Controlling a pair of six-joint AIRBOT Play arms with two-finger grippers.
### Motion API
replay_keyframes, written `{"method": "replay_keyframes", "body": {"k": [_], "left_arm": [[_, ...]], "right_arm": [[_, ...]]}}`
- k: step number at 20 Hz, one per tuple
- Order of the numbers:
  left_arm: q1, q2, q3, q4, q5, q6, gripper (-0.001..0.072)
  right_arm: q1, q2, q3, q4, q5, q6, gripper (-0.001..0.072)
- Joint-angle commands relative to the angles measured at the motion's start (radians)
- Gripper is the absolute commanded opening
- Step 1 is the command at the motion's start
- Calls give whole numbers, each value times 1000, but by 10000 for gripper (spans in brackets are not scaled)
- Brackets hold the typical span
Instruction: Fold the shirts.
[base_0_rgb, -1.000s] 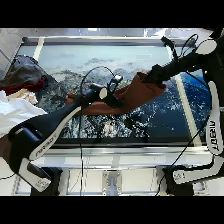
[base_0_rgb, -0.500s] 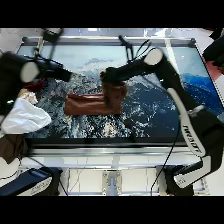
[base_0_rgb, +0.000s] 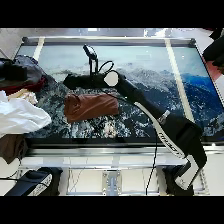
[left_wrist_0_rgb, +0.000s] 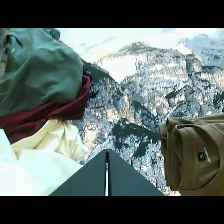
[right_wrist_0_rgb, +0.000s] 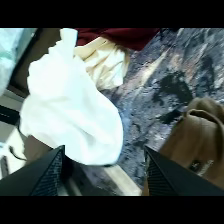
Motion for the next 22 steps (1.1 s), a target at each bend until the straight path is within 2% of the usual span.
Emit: {"method": "replay_keyframes", "body": {"k": [1, 3, 4, 6, 10, 14, 16, 22], "left_arm": [[11, 11, -1, 5, -42, 0, 11], [11, 10, -1, 5, -42, 0, 11], [11, 9, -1, 5, -42, 0, 11], [11, 1, -1, 4, -42, 0, 11], [11, -45, -2, -15, -42, 0, 11], [11, -106, -2, -18, -52, 0, 11], [10, -118, -6, -18, -61, 0, 11], [10, -117, -8, -18, -60, 1, 10]], "right_arm": [[-101, -7, 82, -237, 304, 6, 553], [-222, -8, 77, -373, 542, 38, 553], [-279, -9, 62, -405, 616, 53, 553], [-385, -9, 13, -392, 660, 58, 554], [-493, -45, -119, -219, 569, 92, 555], [-504, -188, -148, 82, 554, 20, 556], [-497, -254, -148, 187, 551, 2, 558], [-415, -317, -148, 236, 433, 2, 558]]}}
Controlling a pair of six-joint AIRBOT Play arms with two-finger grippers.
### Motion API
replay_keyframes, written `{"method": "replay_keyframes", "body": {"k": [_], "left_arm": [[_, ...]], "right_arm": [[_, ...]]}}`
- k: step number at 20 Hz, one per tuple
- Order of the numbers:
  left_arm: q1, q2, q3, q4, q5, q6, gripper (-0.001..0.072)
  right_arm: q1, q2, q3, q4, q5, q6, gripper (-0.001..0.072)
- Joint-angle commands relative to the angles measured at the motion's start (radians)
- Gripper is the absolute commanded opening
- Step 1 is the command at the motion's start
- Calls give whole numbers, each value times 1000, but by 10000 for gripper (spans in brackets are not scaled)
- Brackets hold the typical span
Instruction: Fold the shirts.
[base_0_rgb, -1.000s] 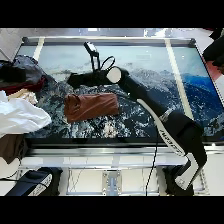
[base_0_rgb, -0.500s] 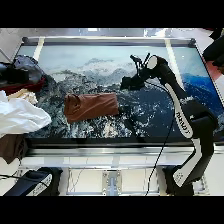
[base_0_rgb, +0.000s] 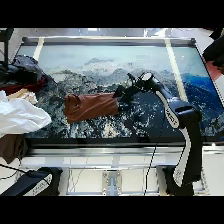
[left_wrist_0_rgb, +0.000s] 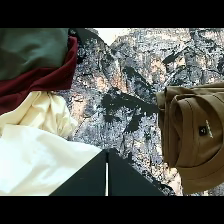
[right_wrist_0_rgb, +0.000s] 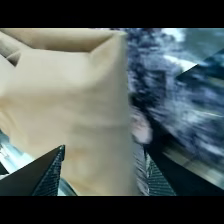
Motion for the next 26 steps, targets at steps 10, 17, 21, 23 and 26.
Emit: {"method": "replay_keyframes", "body": {"k": [10, 17, 21, 23, 26], "left_arm": [[0, -3, -1, 0, -13, 1, 11], [0, -4, -1, -18, -43, 0, 11], [0, -4, -1, -113, -43, 0, 10], [0, -4, -1, -142, -43, 0, 11], [0, -9, -2, -154, -43, -36, 11]], "right_arm": [[43, 16, 195, 27, 120, -2, 15], [-282, 271, 276, -342, 288, 101, 16], [-497, 396, 276, -536, 383, 102, 15], [-615, 438, 274, -599, 438, 101, 15], [-799, 506, 227, -665, 474, 100, 16]]}}
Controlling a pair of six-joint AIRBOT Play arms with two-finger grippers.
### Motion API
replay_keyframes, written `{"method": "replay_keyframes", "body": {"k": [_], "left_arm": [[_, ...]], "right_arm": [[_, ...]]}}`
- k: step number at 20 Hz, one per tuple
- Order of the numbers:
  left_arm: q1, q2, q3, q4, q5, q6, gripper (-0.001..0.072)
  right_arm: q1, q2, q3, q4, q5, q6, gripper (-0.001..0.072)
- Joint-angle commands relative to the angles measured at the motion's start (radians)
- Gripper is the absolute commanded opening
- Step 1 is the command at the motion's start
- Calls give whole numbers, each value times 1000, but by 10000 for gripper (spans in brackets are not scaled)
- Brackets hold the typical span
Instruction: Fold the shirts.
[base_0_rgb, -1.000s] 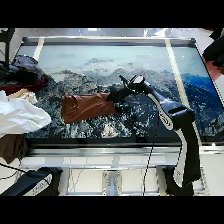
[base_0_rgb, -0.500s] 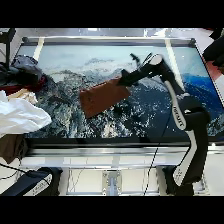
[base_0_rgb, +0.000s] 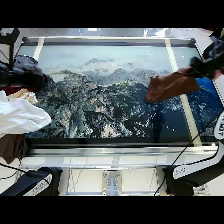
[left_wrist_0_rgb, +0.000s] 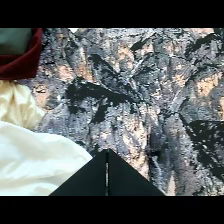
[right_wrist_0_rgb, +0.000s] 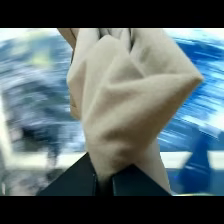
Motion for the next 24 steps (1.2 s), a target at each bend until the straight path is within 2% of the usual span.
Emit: {"method": "replay_keyframes", "body": {"k": [1, 4, 10, 11, 12, 13, 14, 17, 21, 22, 24], "left_arm": [[0, -6, -1, -32, 0, -29, 11], [0, -16, -7, -33, -1, -34, 11], [0, -32, -42, -33, 5, -60, 11], [0, -35, -48, -32, 4, -59, 11], [0, -37, -55, -32, 3, -59, 11], [0, -39, -61, -32, 3, -59, 11], [0, -41, -63, -32, 3, -59, 11], [0, -45, -63, -32, 3, -59, 11], [0, -45, -63, -40, 3, -59, 10], [0, -45, -63, -40, 3, -59, 11], [0, -45, -63, -39, 1, -60, 11]], "right_arm": [[-214, 89, -51, -134, 68, -1, 16], [-378, 159, -148, -239, 97, -5, 16], [-593, 311, -546, -268, 44, -79, 21], [-608, 312, -605, -268, 84, -81, 121], [-616, 311, -647, -267, 121, -81, 296], [-616, 311, -668, -267, 163, -80, 422], [-615, 312, -667, -259, 201, -74, 432], [-612, 359, -607, -111, 198, -22, 432], [-550, 415, -493, 216, 174, -30, 423], [-508, 433, -487, 298, 163, -51, 345], [-385, 464, -488, 399, 146, -118, 129]]}}
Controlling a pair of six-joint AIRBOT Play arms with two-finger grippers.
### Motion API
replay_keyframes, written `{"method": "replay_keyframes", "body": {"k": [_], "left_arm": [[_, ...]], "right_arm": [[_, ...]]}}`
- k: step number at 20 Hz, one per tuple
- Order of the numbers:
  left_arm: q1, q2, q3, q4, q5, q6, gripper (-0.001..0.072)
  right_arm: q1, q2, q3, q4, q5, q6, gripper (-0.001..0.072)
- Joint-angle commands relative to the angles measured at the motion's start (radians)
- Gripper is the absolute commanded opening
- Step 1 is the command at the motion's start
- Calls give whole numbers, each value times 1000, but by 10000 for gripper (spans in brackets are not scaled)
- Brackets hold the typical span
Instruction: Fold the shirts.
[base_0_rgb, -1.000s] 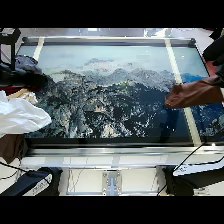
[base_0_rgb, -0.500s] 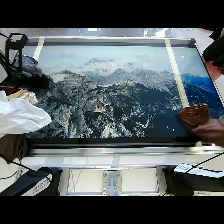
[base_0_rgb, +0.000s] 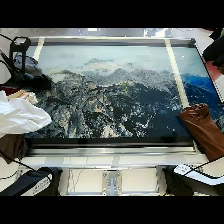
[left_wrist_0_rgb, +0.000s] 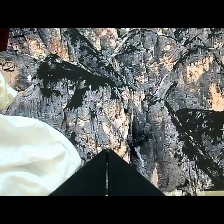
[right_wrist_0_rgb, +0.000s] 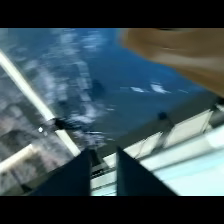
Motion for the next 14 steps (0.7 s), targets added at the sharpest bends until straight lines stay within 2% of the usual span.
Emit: {"method": "replay_keyframes", "body": {"k": [1, 5, 9, 14], "left_arm": [[0, 0, 0, -3, -13, 0, 11], [0, 0, 0, 2, -19, 1, 10], [0, 0, 0, 2, -19, 1, 10], [0, 0, 0, 2, -19, 1, 11]], "right_arm": [[186, 55, 21, 219, -33, -84, 21], [505, 80, 21, 193, -94, -126, 16], [800, 80, 21, 79, -256, -125, 16], [1038, 79, 21, -6, -330, -125, 16]]}}
